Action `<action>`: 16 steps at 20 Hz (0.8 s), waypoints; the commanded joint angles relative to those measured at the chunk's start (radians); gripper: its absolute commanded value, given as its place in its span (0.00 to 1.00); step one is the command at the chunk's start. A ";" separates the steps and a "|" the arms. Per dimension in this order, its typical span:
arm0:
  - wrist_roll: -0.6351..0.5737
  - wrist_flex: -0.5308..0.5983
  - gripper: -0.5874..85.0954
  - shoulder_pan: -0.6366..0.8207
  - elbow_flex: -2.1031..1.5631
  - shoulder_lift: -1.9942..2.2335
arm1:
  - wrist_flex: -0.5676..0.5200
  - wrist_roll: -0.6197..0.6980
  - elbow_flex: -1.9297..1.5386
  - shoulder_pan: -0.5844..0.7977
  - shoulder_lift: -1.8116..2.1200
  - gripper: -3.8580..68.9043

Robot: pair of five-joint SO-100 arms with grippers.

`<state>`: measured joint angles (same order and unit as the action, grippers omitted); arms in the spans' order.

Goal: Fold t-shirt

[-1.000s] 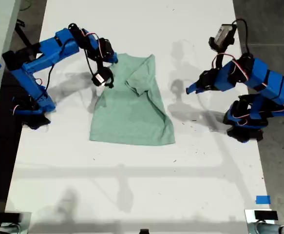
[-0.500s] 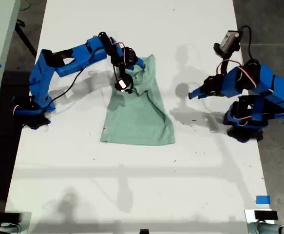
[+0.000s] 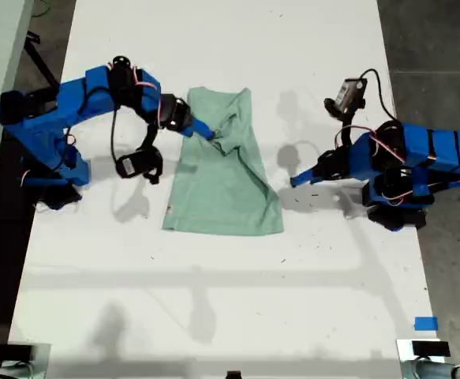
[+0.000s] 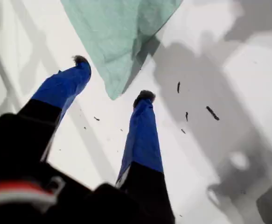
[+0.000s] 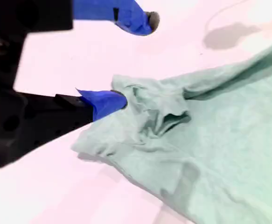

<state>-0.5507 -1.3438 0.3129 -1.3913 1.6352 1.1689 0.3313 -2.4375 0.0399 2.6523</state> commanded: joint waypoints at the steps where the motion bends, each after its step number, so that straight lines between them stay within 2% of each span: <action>1: 0.092 0.074 0.30 -0.121 -0.322 0.288 | -0.129 -0.032 -0.049 -0.091 -0.023 0.41; 6: 0.241 0.098 0.29 -0.267 -0.565 0.443 | -0.382 -0.066 -0.064 -0.143 -0.290 0.42; 12: 0.305 0.087 0.28 -0.342 -0.637 0.514 | -0.607 -0.063 -0.005 -0.133 -0.693 0.42; 13: 0.311 0.087 0.27 -0.350 -0.638 0.514 | -0.634 -0.064 0.006 -0.132 -0.735 0.38; 14: 0.318 0.084 0.27 -0.354 -0.638 0.514 | -0.649 -0.074 0.020 -0.133 -0.758 0.19; 15: 0.318 0.083 0.27 -0.356 -0.638 0.515 | -0.629 -0.100 0.049 -0.132 -0.769 0.12; 16: 0.318 0.081 0.27 -0.356 -0.638 0.515 | -0.538 -0.123 0.110 -0.130 -0.773 0.06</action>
<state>-0.2424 -1.2625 -0.0291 -2.0371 2.1184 0.5568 0.2316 -2.4482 -0.0936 1.8822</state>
